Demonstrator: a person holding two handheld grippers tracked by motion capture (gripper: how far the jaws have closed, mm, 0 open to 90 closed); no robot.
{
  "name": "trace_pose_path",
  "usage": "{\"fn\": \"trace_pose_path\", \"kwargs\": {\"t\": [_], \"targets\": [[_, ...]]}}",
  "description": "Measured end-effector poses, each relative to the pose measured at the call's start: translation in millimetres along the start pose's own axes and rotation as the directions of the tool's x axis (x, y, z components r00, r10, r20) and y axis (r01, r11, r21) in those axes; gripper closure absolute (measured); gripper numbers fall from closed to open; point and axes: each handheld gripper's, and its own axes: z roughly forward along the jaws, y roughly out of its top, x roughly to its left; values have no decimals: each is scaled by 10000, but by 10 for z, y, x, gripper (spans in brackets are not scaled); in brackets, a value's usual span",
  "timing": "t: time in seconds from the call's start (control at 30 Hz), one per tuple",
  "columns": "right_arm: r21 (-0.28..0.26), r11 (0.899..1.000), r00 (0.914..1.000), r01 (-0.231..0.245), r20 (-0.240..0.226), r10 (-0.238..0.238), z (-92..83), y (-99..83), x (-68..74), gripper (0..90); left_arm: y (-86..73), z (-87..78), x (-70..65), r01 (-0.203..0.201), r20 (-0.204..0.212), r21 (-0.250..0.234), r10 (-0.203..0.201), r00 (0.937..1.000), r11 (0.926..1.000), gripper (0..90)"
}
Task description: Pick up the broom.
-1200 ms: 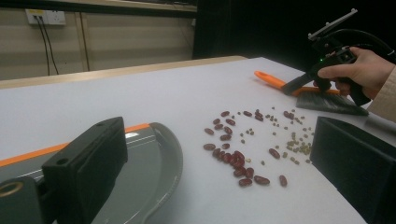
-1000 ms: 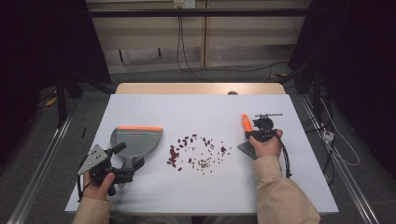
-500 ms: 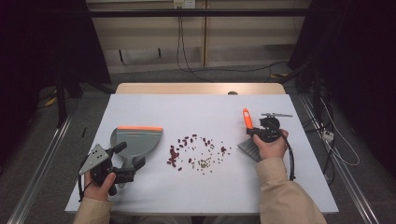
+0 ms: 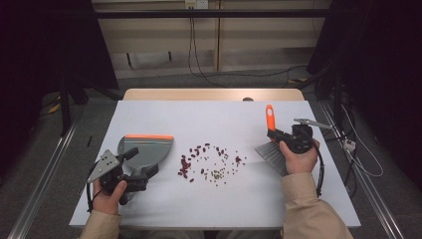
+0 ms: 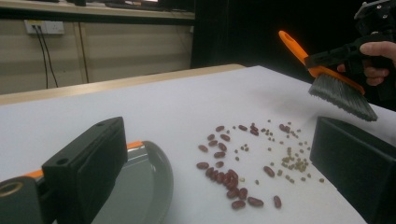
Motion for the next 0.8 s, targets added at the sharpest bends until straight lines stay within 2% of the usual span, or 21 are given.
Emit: {"fn": "trace_pose_path", "kwargs": {"t": [0.2,0.3,0.4,0.57,0.8], "targets": [[-315,9995,9994,16,-359,-27,-60,39,87,748,90,100,-87,-148,347,41,147,9993,9999,40],[-390,9992,9983,40,-584,-63,-39,49,153,757,143,174,-153,-250,569,158,241,9981,9996,40],[-339,9992,9982,211,-559,-230,15,38,197,764,171,250,-205,-279,770,138,268,9967,9995,41],[-194,9998,9990,100,-444,-108,32,16,142,772,159,316,-219,-314,837,241,292,9961,9992,42],[-503,9984,9986,-275,-474,251,-39,16,25,777,149,322,-215,-301,814,264,278,9963,9992,42]]}}
